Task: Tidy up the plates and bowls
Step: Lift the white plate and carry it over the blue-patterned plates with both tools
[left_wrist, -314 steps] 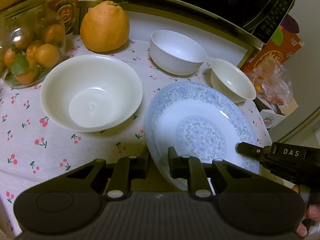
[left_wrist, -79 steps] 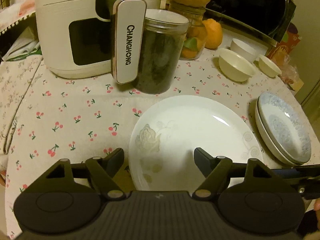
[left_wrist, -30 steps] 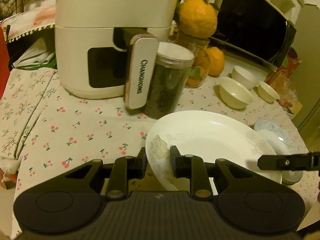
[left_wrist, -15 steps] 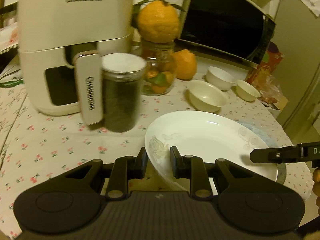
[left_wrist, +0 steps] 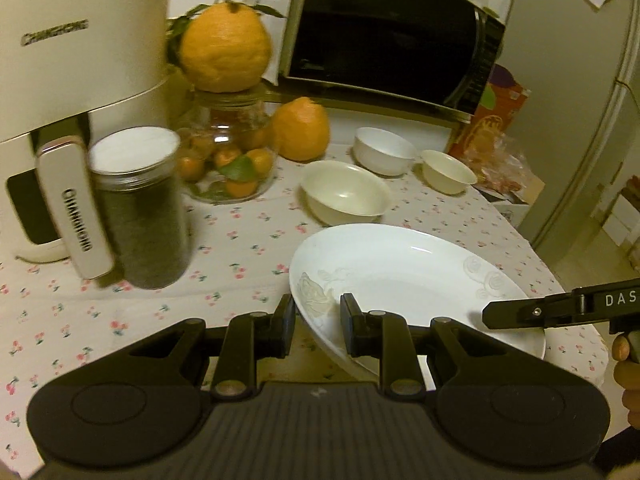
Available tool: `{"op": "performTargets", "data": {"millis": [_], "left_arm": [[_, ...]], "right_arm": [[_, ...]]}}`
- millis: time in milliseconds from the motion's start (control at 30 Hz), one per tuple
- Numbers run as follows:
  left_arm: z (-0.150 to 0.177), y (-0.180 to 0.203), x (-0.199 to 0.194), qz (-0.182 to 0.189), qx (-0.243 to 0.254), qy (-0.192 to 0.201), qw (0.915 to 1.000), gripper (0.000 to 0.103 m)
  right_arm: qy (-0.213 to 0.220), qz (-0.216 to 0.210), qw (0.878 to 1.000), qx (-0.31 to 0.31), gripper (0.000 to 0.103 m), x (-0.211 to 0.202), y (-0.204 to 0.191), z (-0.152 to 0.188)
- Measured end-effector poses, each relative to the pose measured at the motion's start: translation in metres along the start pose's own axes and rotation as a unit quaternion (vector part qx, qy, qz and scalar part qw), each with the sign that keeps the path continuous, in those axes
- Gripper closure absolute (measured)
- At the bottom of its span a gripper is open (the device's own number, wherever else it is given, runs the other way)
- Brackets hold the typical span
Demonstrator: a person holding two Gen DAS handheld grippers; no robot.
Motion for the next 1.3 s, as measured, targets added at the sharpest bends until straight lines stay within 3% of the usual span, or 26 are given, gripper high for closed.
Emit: {"op": "performTargets", "data": {"millis": [567, 1300], "left_arm": [[-0.002, 0.046, 0.03, 0.01, 0.04, -0.026, 0.9988, 0.081], [0.003, 0.055, 0.042, -0.004, 0.062, -0.047, 0.9969, 0.082]], "right_arm": [[-0.003, 0.039, 0.999, 0.032, 0.073, -0.021, 0.037, 0.004], [-0.031, 0.066, 0.996, 0.049, 0.073, -0.016, 0.043, 0.008]]}}
Point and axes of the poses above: each gripper's, at about its wrist camera, not at the fingertips, and x roughly the way its jaws point, y to its right, z to its underside, the point moved 6 cm from there along x, roughly the way its jaws point, and after that the axes turned 6 degrees about -y, right-handed, at the moved point
